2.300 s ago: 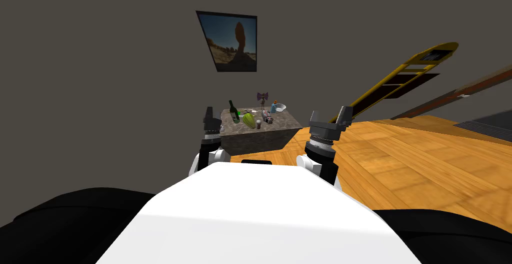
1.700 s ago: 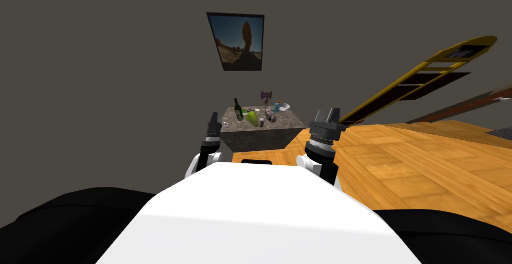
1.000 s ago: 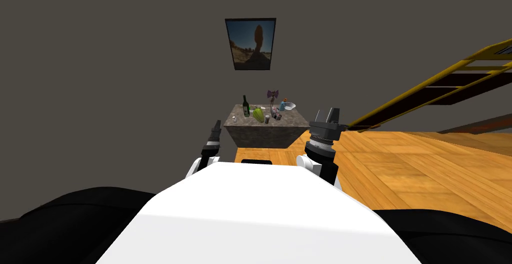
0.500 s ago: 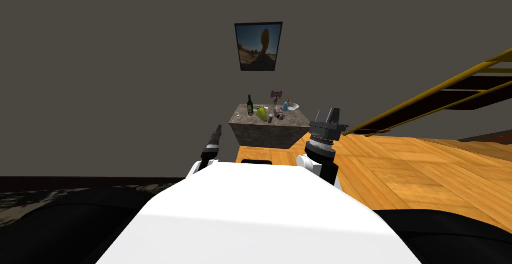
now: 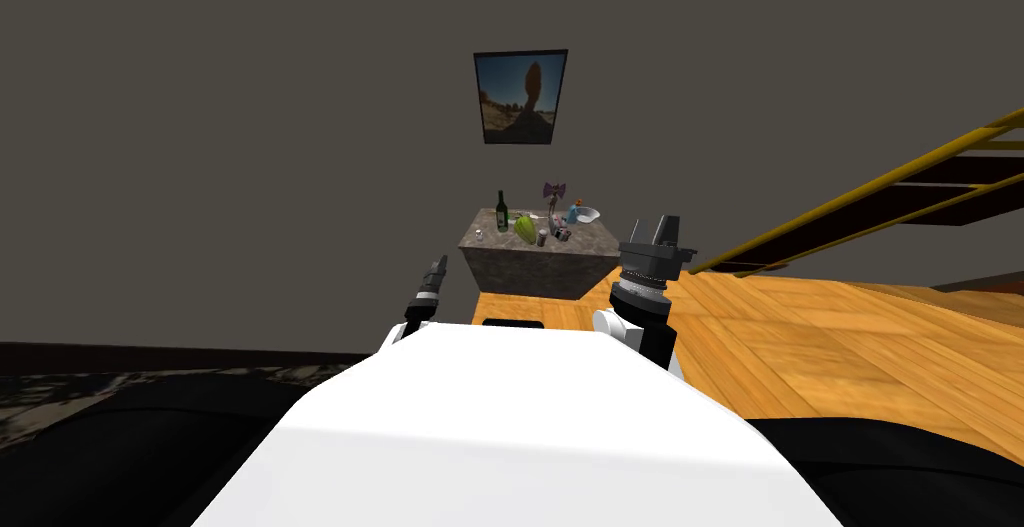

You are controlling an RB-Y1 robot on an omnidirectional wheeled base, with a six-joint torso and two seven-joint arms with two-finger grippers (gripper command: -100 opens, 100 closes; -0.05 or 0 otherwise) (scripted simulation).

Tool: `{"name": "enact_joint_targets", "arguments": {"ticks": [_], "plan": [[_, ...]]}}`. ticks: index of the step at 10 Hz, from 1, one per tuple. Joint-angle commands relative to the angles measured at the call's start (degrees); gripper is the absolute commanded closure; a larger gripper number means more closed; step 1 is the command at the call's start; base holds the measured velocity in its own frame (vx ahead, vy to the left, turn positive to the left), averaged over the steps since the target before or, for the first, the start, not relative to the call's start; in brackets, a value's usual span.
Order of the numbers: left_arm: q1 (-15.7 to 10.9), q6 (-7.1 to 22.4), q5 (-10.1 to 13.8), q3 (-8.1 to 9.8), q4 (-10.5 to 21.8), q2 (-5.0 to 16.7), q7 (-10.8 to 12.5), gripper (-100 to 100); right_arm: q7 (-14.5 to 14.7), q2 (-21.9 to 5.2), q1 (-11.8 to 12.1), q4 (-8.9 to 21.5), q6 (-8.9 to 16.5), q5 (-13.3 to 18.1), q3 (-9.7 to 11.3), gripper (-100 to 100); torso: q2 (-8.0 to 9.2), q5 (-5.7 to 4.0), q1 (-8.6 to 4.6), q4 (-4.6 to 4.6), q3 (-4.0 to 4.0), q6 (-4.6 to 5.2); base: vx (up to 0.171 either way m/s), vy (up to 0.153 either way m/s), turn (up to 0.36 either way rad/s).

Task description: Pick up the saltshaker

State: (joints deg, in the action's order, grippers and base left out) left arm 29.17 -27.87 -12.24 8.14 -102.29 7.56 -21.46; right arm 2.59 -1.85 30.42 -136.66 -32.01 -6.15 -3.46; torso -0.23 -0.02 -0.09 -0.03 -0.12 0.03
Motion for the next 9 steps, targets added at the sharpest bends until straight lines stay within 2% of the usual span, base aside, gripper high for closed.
{"name": "enact_joint_targets", "arguments": {"ticks": [1,4,9], "plan": [[-0.5,-0.2,-1.4,0.33,2.1,0.0,-1.6,-100,0.0,0.0,0.0,0.0,0.0,0.0,0.0,0,0.0,0.0,0.0,0.0,0.0,0.0,0.093,-0.015,-0.019],[-2.2,-0.3,-4.2,0.78,5.8,0.1,-4.4,-100,0.0,0.0,0.0,0.0,0.0,0.0,0.0,0,-0.19,-0.02,-0.07,-0.04,-0.11,0.0,0.115,-0.029,-0.04],[-5.3,-0.2,-9.0,1.36,11.5,0.3,-8.7,-100,0.0,0.0,0.0,0.0,0.0,0.0,0.0,0,-0.43,-0.02,-0.09,-0.1,-0.25,0.0,0.162,-0.029,-0.069]]}}
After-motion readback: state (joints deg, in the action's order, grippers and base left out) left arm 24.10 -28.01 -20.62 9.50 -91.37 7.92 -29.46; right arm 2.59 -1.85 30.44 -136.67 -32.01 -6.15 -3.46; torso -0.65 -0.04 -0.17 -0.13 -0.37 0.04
